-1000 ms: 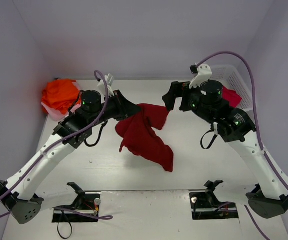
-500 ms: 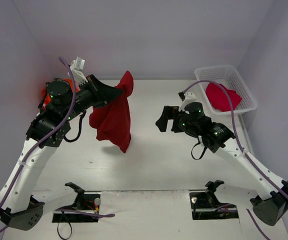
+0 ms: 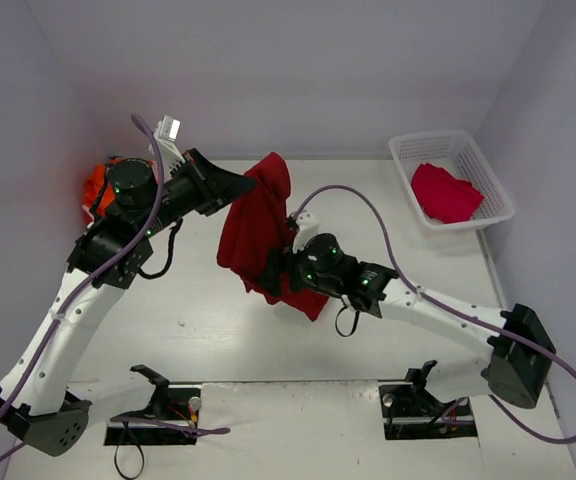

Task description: Fold and stack the t-shirts

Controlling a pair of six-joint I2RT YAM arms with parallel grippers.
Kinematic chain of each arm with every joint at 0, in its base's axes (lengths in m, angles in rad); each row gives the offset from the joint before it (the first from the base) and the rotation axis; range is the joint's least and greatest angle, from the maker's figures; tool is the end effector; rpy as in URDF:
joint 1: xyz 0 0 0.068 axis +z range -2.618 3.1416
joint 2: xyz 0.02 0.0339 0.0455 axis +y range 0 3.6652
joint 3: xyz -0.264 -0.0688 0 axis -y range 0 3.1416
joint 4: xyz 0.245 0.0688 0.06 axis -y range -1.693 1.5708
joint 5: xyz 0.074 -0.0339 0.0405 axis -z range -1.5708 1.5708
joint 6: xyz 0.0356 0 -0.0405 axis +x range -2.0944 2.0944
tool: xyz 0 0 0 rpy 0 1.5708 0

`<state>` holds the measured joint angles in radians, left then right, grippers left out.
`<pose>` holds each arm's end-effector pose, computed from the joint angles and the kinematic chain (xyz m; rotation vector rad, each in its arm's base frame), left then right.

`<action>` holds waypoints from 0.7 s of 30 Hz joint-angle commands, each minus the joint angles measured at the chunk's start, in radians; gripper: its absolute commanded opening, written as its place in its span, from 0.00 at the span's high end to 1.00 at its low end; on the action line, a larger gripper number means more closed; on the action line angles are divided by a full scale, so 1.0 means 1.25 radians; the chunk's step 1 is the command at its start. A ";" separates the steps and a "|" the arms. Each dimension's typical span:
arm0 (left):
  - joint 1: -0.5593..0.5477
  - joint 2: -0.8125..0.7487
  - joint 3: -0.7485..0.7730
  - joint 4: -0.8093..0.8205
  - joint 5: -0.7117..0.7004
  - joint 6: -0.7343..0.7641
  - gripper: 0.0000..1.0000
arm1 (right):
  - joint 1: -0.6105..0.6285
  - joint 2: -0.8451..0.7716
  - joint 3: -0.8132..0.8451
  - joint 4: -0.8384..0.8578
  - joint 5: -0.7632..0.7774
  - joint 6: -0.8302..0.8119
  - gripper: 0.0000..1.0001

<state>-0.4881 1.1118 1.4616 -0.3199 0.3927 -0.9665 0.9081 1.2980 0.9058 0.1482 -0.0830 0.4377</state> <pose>0.1875 -0.1150 0.4937 -0.0643 1.7343 -1.4173 0.1850 0.2418 0.3031 -0.5125 1.8691 1.0065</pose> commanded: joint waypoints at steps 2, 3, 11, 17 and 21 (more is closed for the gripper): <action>-0.001 -0.041 0.028 0.098 0.004 -0.012 1.00 | 0.029 0.038 0.014 0.151 0.064 -0.045 0.37; -0.001 -0.045 0.030 0.090 -0.001 -0.010 1.00 | 0.032 0.049 0.010 0.156 0.086 -0.046 0.54; 0.001 -0.087 0.030 -0.021 -0.082 0.056 1.00 | 0.032 -0.021 0.106 -0.027 0.177 -0.070 1.00; -0.011 -0.106 -0.063 0.031 -0.091 0.033 1.00 | 0.032 -0.051 0.318 -0.307 0.279 -0.115 1.00; -0.041 -0.104 -0.142 0.050 -0.124 0.033 0.86 | 0.032 -0.047 0.441 -0.357 0.279 -0.121 1.00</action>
<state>-0.5209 0.9653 1.3178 -0.3553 0.2676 -0.9192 0.9459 1.2720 1.3563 -0.2268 0.2062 0.3122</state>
